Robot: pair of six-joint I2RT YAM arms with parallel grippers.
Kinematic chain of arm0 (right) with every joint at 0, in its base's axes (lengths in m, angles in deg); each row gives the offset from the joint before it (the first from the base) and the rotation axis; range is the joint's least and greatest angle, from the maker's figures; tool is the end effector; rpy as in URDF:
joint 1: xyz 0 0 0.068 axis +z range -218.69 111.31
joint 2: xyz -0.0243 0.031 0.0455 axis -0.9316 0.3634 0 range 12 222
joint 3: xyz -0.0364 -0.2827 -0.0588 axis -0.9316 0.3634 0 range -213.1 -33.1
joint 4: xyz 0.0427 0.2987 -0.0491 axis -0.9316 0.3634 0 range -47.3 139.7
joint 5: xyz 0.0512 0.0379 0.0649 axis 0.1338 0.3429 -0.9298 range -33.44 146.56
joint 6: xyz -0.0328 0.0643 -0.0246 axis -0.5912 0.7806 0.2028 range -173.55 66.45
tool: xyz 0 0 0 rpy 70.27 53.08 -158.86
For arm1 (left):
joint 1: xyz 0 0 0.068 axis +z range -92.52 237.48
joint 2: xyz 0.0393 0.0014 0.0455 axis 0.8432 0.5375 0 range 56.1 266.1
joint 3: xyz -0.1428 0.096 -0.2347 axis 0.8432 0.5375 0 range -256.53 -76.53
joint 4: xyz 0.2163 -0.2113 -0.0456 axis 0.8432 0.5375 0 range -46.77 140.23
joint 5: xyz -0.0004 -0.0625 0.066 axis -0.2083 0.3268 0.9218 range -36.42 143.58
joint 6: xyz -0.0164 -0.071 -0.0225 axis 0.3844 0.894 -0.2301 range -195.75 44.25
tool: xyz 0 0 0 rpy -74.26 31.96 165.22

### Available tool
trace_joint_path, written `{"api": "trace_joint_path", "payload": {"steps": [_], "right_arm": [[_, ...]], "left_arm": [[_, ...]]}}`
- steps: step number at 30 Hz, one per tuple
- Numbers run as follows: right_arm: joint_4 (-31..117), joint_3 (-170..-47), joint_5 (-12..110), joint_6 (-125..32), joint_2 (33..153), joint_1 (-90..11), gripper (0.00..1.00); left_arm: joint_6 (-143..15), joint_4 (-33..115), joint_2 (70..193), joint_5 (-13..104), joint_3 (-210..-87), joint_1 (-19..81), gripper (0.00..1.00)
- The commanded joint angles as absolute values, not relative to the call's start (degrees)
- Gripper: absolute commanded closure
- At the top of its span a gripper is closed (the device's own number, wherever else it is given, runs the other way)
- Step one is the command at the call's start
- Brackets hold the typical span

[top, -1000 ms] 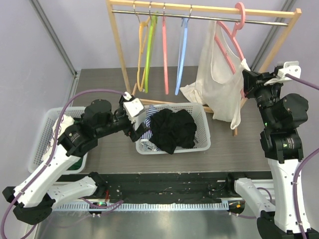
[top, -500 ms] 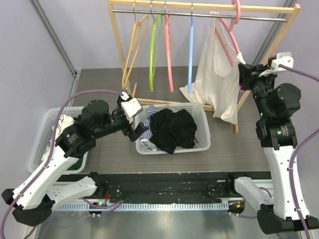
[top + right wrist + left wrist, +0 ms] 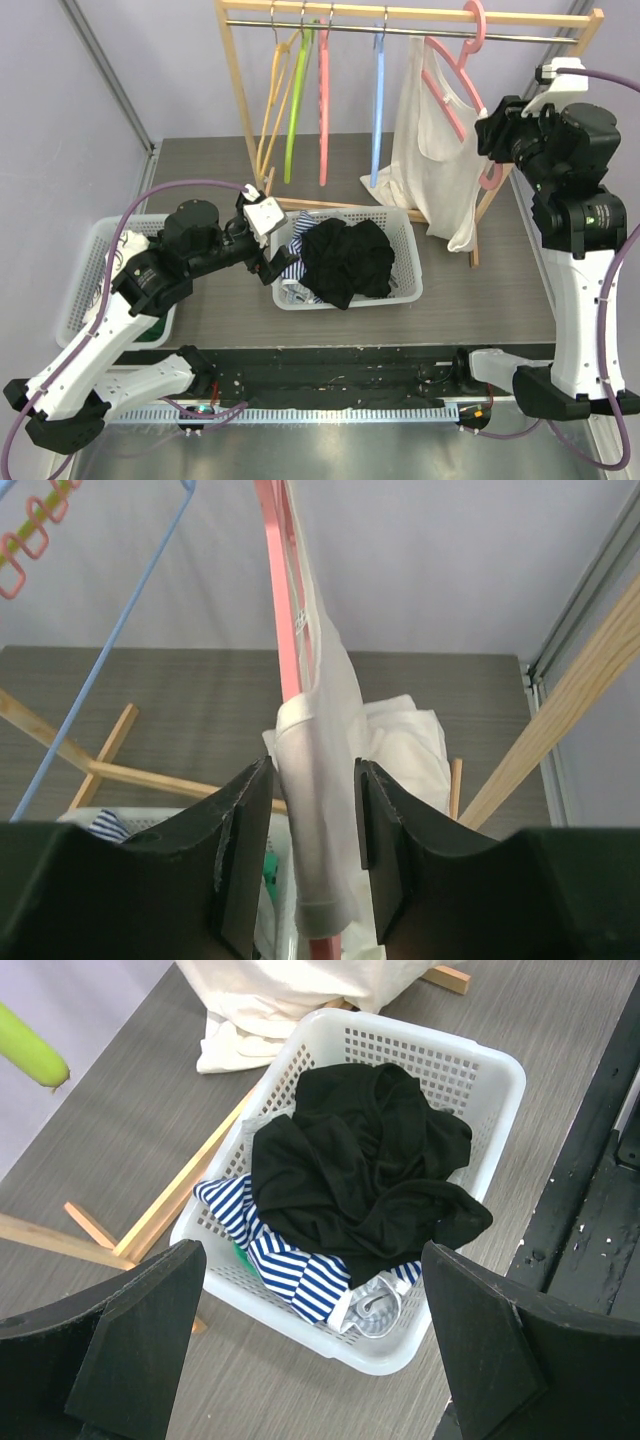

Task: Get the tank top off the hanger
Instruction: Pick up the hanger from the clothesline.

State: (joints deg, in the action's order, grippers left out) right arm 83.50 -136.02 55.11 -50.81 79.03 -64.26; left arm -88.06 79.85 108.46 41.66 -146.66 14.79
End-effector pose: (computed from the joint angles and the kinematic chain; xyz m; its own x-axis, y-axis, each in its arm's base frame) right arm 0.2481 0.0208 0.5816 -0.0902 0.0409 -0.9951 -0.0982 0.9939 0.0498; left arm 0.1649 -0.1703 0.4393 -0.0597 0.3391 -0.9389 0.8392 0.5263 0.1367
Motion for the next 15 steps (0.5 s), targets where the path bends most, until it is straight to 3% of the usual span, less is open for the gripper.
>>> {"api": "trace_joint_path", "payload": {"steps": [1, 6, 7, 8, 12, 13, 15], "right_arm": [[95.9, -142.5, 58.6, -52.0, 82.1, -61.0, 0.54], [101.6, -144.5, 73.9, -53.1, 84.7, -48.1, 0.53], [101.6, -144.6, 75.0, -52.9, 84.6, -47.7, 0.56], [101.7, -144.7, 75.6, -52.7, 84.7, -47.4, 0.68], [103.2, -147.8, 77.6, -52.6, 85.0, -47.2, 0.89], [103.4, -148.5, 78.3, -52.6, 85.3, -47.2, 0.98], [103.8, -150.6, 79.8, -52.2, 85.7, -47.1, 0.99]], "left_arm": [[-87.2, 77.2, 108.0, 40.6, -147.3, 15.2, 0.06], [-87.2, 77.2, 108.2, 40.4, -147.6, 15.2, 0.06], [-87.2, 77.2, 108.2, 40.4, -147.5, 15.3, 0.06], [-87.1, 77.1, 108.3, 40.4, -147.5, 15.2, 0.06], [-87.0, 77.2, 108.1, 40.4, -147.5, 15.3, 0.06], [-86.9, 77.2, 108.1, 40.4, -147.5, 15.3, 0.06], [-86.8, 77.2, 108.2, 40.3, -147.4, 15.4, 0.06]]}}
